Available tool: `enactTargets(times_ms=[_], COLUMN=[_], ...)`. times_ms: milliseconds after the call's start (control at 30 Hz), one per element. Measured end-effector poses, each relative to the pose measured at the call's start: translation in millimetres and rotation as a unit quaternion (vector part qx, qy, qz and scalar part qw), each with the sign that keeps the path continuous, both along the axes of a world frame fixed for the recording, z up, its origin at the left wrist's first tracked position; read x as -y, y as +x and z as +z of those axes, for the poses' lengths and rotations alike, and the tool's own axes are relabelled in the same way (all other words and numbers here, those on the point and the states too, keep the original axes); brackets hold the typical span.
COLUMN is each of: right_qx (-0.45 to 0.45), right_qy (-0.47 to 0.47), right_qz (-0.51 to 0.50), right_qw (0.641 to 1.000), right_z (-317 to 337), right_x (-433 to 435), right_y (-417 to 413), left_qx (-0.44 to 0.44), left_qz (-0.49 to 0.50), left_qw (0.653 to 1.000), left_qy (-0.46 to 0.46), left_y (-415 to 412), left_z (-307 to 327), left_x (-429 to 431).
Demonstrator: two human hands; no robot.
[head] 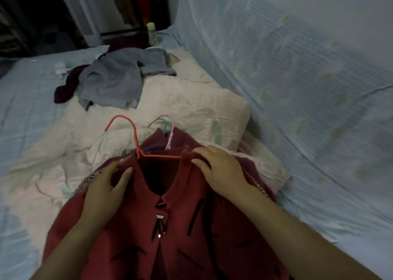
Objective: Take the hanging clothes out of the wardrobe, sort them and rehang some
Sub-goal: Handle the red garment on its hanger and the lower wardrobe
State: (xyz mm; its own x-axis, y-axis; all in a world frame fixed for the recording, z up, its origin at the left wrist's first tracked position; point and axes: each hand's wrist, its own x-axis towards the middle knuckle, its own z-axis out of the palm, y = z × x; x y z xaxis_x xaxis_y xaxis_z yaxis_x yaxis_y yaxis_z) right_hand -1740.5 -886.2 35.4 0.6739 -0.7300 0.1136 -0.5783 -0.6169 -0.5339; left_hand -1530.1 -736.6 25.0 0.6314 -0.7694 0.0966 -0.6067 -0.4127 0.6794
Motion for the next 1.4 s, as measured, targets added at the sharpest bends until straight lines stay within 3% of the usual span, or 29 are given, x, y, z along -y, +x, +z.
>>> enactTargets(times_ms=[200,400,667,900,1167,1400], right_qx=[0.036,0.071,0.099,0.105,0.101,0.120], right_qy=[-0.034,-0.049,-0.046,-0.017,0.083,0.080], right_qz=[0.060,0.205,0.470,0.596,0.645,0.702], right_qw=[0.997,0.975,0.876,0.796,0.753,0.698], right_z=[22,29,30,18,-19,13], right_x=[-53,-188,-447,-628,-778,-943], right_y=[27,83,161,225,357,541], left_qx=[0.033,0.018,-0.010,0.038,0.053,0.057], left_qz=[0.070,0.203,0.425,0.532,0.569,0.618], left_qw=[0.996,0.978,0.900,0.841,0.819,0.784], left_qy=[-0.051,-0.055,-0.095,-0.095,-0.055,-0.021], left_y=[0,1,-47,-47,61,209], left_z=[34,36,19,8,-8,24], left_x=[-76,-256,-549,-713,-859,-1018])
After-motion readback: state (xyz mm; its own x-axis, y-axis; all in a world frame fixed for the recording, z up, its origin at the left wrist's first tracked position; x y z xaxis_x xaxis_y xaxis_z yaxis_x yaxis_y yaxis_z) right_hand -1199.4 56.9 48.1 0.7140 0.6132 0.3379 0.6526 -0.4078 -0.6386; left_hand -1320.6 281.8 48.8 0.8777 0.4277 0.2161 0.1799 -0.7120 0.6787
